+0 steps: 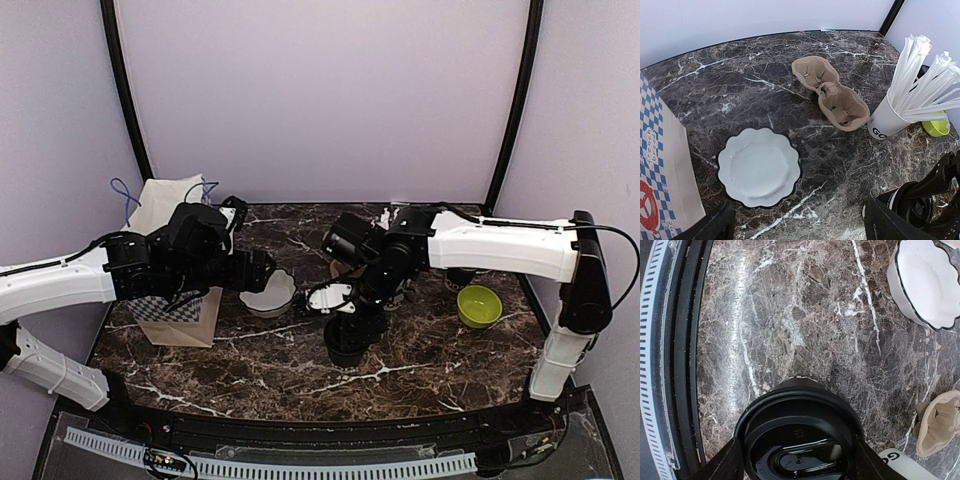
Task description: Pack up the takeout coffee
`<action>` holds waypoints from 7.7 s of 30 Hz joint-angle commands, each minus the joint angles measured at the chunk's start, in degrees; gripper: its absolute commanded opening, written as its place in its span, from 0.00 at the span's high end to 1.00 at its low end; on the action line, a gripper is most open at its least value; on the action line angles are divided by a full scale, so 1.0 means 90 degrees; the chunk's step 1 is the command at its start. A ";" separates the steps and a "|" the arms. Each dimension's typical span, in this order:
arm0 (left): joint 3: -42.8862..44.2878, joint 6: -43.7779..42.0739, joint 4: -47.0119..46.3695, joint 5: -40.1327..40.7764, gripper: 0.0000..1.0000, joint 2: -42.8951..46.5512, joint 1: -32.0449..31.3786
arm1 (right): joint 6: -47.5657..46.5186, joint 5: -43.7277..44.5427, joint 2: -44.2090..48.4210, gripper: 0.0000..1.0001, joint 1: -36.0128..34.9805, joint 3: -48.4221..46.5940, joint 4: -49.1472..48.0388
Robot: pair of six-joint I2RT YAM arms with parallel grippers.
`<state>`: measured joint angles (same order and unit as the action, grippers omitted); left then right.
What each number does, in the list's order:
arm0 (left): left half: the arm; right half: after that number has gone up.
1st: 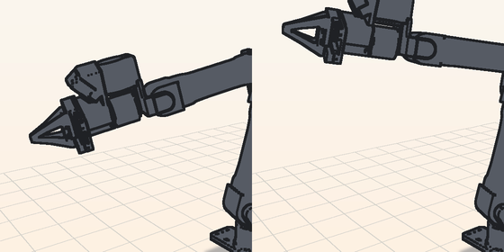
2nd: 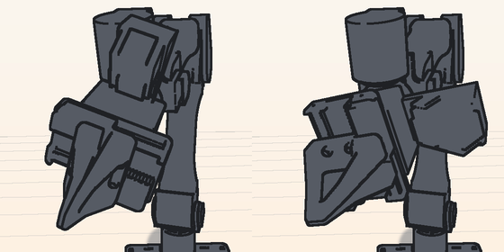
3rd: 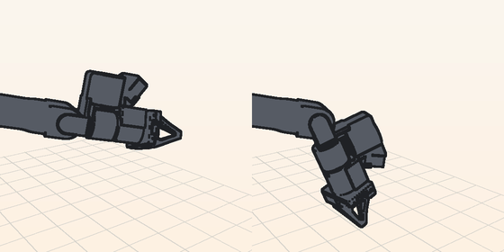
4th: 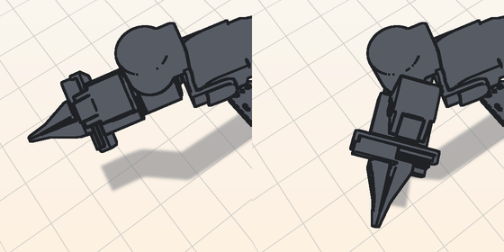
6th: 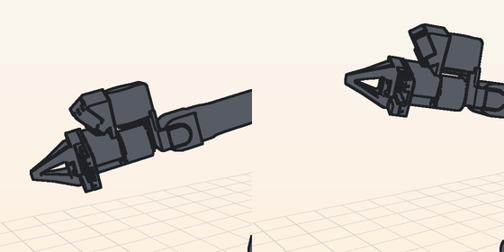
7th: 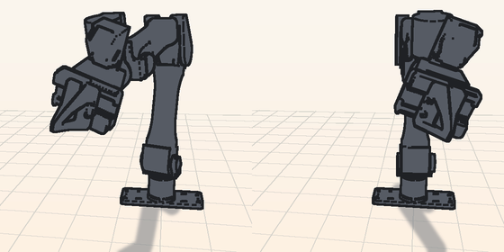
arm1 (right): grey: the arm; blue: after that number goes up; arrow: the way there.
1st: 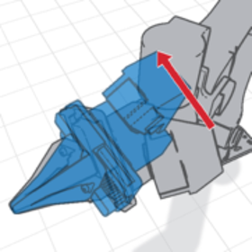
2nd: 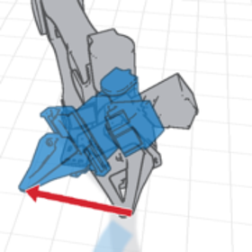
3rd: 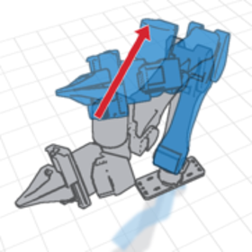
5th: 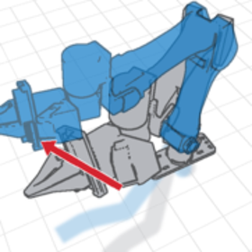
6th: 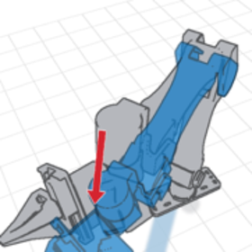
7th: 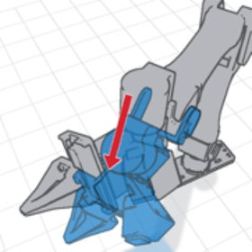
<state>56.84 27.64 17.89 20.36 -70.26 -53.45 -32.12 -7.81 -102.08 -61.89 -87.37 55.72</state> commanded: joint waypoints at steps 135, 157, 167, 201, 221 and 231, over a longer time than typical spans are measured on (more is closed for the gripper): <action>0.2475 -0.2186 0.3831 -0.0236 1.00 -0.0051 0.4765 | 0.0258 -0.1724 0.1385 0.11 0.1810 -0.1588 0.0603; 0.2176 -0.2193 0.3616 -0.0728 1.00 0.0413 0.4777 | 0.1570 0.3991 -0.2817 0.96 0.0427 -0.3165 -0.0543; 0.2086 -0.2211 0.3537 -0.1047 1.00 0.0595 0.4777 | 0.1536 0.4151 -0.3517 1.00 0.0922 -0.3389 -0.0570; 0.1904 -0.2240 0.3471 -0.1304 1.00 0.0690 0.4777 | 0.0988 0.3256 -0.2560 0.78 0.0607 -0.2800 -0.0503; 0.1831 -0.2270 0.3456 -0.1415 1.00 0.0710 0.4777 | 0.1216 0.4253 -0.3223 0.54 0.0880 -0.3267 -0.0509; 0.1783 -0.2270 0.3436 -0.1468 1.00 0.0702 0.4777 | 0.1263 0.4972 -0.3356 0.48 0.0971 -0.3308 -0.0689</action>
<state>73.76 7.84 48.88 7.97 -64.90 -10.76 -21.89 32.86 -131.17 -53.60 -116.22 51.40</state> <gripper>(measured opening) 0.017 0.512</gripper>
